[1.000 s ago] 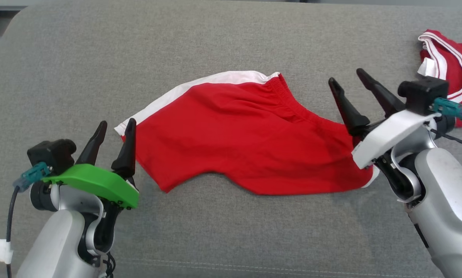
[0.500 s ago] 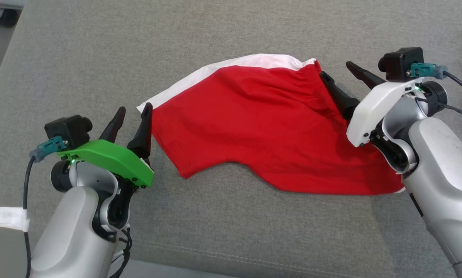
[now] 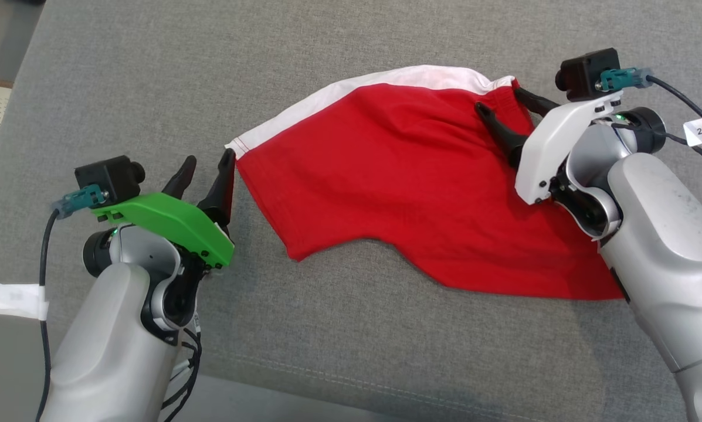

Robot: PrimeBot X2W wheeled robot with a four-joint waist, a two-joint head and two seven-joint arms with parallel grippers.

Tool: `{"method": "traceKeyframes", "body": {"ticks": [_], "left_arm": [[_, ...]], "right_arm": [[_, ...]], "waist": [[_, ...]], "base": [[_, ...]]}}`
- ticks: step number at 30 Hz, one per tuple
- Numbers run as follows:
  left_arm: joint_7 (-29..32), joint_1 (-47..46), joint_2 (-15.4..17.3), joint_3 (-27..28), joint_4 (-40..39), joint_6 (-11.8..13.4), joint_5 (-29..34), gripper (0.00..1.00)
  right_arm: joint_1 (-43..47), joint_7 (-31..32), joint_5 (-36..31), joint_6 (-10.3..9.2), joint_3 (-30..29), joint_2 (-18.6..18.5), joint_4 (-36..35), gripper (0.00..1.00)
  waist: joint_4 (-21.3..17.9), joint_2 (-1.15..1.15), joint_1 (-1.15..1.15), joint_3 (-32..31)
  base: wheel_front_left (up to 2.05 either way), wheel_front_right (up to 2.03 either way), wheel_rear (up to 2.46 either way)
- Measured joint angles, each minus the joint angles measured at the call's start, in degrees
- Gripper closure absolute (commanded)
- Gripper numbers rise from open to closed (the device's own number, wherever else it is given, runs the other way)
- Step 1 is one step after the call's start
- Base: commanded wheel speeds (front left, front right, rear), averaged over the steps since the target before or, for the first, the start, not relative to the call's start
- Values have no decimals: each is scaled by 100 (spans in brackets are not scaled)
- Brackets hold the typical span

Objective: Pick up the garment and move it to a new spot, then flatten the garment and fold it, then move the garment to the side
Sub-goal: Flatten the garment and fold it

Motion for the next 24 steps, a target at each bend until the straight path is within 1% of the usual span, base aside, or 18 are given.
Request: {"method": "traceKeyframes", "body": {"ticks": [5, 18, 21, 23, 24], "left_arm": [[168, -166, -101, -43, 364, -67, -120, 0], [442, -718, -110, -60, 1211, -222, -187, 0], [443, -815, -127, -64, 1392, -252, -189, 0], [442, -893, -138, -65, 1454, -314, -214, 0], [439, -933, -149, -66, 1490, -341, -220, 0]], "right_arm": [[-198, 4, 1, 0, 33, 97, 182, 0], [-517, 3, 0, 54, 243, 354, 498, 0], [-584, -11, 0, 55, 253, 346, 590, 9], [-586, -47, 1, 55, 255, 344, 648, 21], [-593, -64, 1, 56, 257, 348, 676, 25]], "waist": [[-34, 0, 0, 64], [-211, 0, 0, 209], [-246, 0, 0, 247], [-255, 0, 0, 260], [-257, 0, 0, 264]], "base": [[0, 0, 0], [0, 0, 0], [0, 0, 0], [0, 0, 0], [0, 0, 0]]}}
